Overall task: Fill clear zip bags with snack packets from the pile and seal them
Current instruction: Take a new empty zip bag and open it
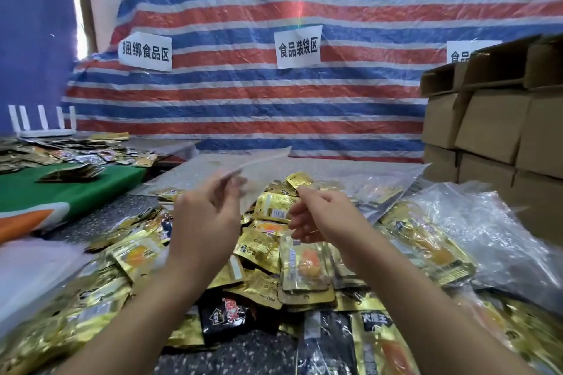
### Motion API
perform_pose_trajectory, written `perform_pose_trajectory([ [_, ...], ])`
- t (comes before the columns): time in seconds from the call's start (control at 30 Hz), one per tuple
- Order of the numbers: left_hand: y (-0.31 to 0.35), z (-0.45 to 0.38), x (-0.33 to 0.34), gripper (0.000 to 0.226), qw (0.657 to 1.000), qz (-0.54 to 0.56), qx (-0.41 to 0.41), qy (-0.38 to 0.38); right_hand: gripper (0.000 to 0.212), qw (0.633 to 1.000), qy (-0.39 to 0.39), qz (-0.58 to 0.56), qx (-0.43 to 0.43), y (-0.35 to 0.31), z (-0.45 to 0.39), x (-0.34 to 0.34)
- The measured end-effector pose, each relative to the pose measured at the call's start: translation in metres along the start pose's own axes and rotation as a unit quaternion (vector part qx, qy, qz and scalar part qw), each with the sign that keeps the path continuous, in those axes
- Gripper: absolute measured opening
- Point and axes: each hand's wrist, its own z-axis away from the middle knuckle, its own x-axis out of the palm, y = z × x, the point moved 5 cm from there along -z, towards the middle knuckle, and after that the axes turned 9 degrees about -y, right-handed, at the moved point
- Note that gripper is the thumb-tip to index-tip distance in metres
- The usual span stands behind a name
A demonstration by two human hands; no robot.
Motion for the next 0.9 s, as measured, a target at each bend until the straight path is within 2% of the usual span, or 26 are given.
perform_pose_trajectory([
  [0.13,0.013,0.025,0.023,0.026,0.995,0.013,0.076,-0.065,0.062,0.991,-0.002,-0.118,0.056,-0.001,0.0,-0.005],
  [0.23,0.008,0.033,0.028,0.031,0.99,-0.004,0.099,-0.104,0.069,0.989,-0.015,-0.129,0.067,-0.001,0.003,-0.008],
  [0.37,0.005,0.039,0.031,0.036,0.978,-0.065,0.144,-0.137,0.063,0.992,-0.012,-0.091,0.081,0.0,0.007,-0.005],
  [0.47,0.001,0.041,0.032,0.038,0.973,-0.074,0.154,-0.155,0.046,0.994,-0.01,-0.085,0.074,-0.004,0.009,0.003],
  [0.57,0.001,0.043,0.033,0.044,0.967,-0.094,0.163,-0.171,0.022,0.996,-0.021,-0.082,0.043,-0.015,0.01,0.01],
  [0.67,0.0,0.044,0.032,0.051,0.97,-0.101,0.133,-0.178,0.021,0.997,-0.008,-0.071,0.01,-0.022,0.011,0.006],
  [0.77,-0.002,0.042,0.03,0.066,0.979,-0.068,0.091,-0.168,0.023,0.997,0.056,-0.024,-0.041,-0.031,0.016,-0.011],
  [0.9,-0.002,0.034,0.022,0.042,0.991,-0.069,0.064,-0.093,0.026,0.967,0.168,0.066,-0.177,-0.058,0.031,-0.035],
])
